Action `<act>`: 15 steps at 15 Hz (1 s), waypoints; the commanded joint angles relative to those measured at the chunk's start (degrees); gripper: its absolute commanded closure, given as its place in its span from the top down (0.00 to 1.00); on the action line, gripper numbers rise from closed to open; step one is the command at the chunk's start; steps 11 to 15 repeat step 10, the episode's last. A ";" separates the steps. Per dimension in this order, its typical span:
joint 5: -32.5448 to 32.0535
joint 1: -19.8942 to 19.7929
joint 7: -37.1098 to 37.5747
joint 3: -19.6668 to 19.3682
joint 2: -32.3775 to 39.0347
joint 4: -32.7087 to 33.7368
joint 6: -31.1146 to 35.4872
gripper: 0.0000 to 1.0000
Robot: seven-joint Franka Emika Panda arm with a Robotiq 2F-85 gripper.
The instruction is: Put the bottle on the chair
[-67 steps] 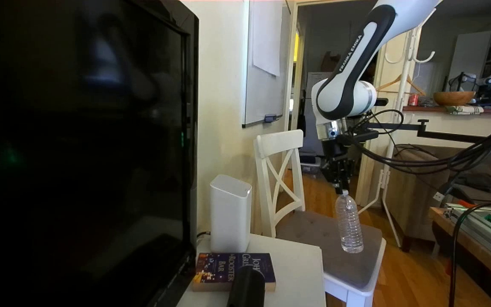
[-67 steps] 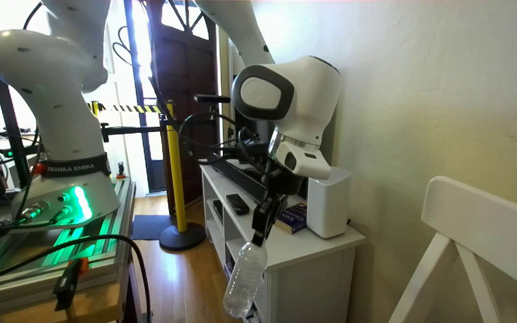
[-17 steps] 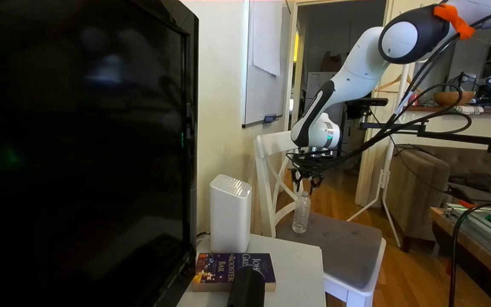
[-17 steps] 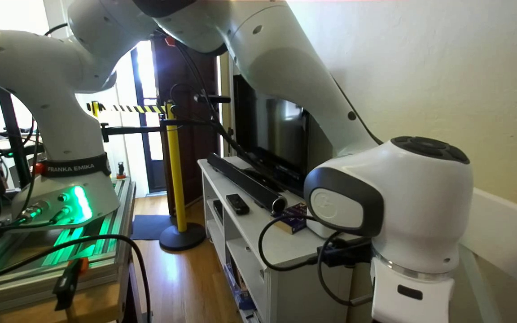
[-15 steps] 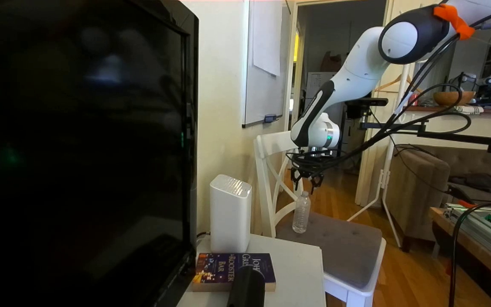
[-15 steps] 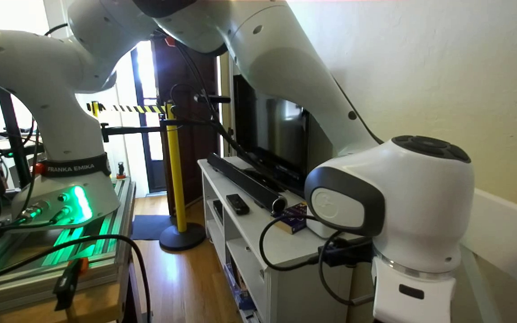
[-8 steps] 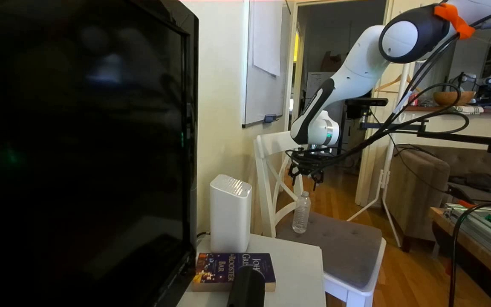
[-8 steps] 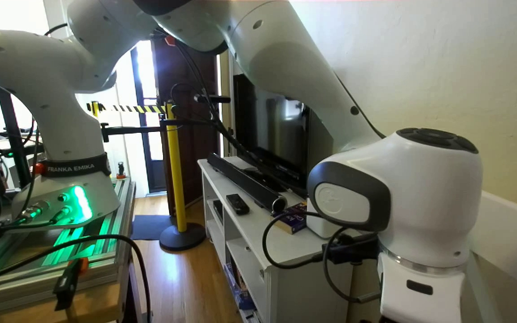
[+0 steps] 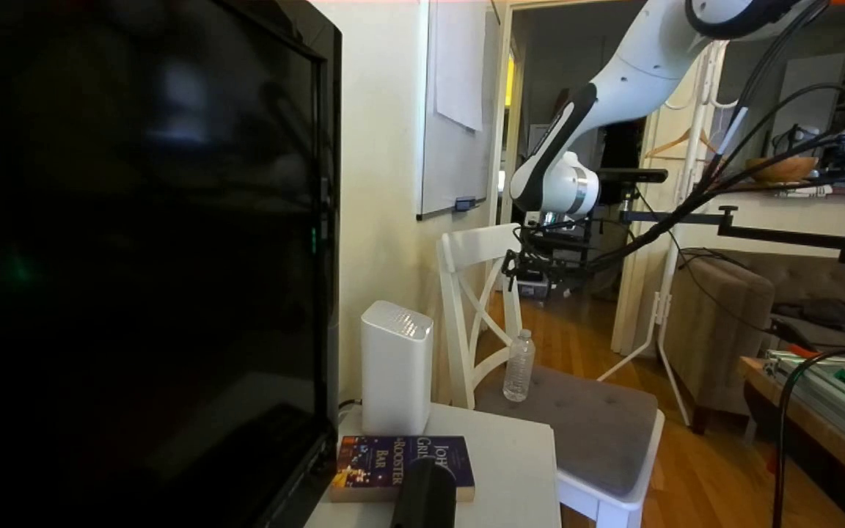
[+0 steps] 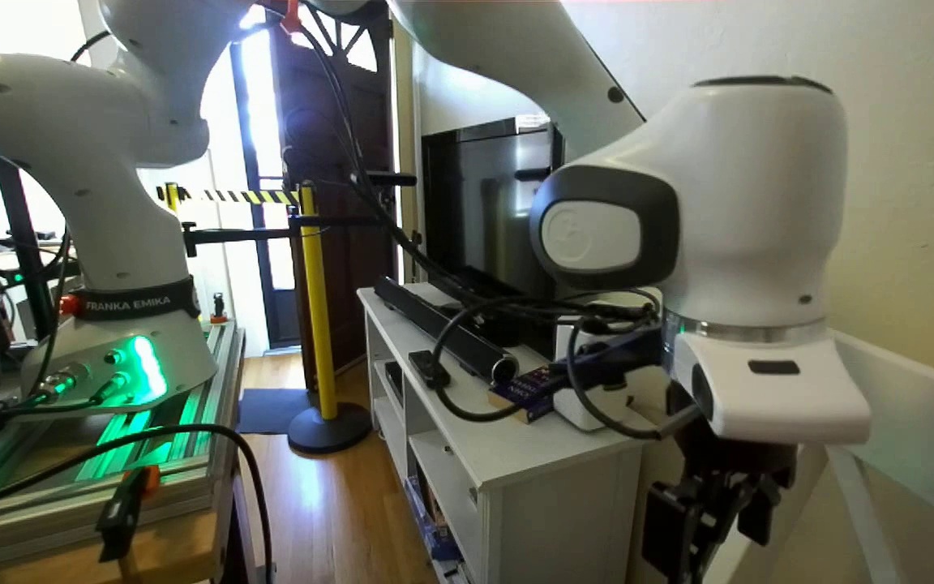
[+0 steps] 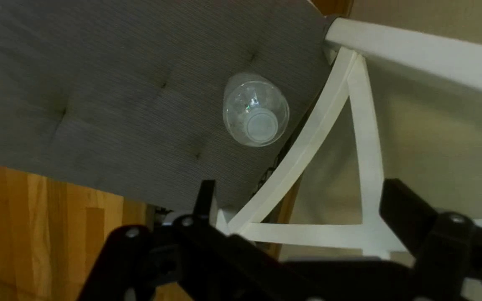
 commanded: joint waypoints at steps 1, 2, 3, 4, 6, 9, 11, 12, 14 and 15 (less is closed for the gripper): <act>-4.80 3.55 -7.18 -0.70 -11.56 -13.69 4.46 1.00; -6.31 4.62 -8.66 -1.00 -13.98 -16.26 5.27 1.00; -7.76 5.66 -10.19 -1.14 -16.62 -18.98 5.70 1.00; -9.40 6.84 -11.43 -1.44 -19.22 -21.72 6.05 1.00; -8.24 5.59 -9.68 -0.62 -14.53 -15.85 4.23 1.00; -8.45 6.24 -9.71 -0.66 -16.11 -17.24 4.28 1.00; -8.44 6.00 -9.72 -0.68 -15.73 -17.04 4.28 1.00; -8.44 6.00 -9.72 -0.68 -15.73 -17.04 4.28 1.00; -8.44 6.00 -9.72 -0.68 -15.73 -17.04 4.28 1.00; -8.44 6.00 -9.72 -0.68 -15.73 -17.04 4.28 1.00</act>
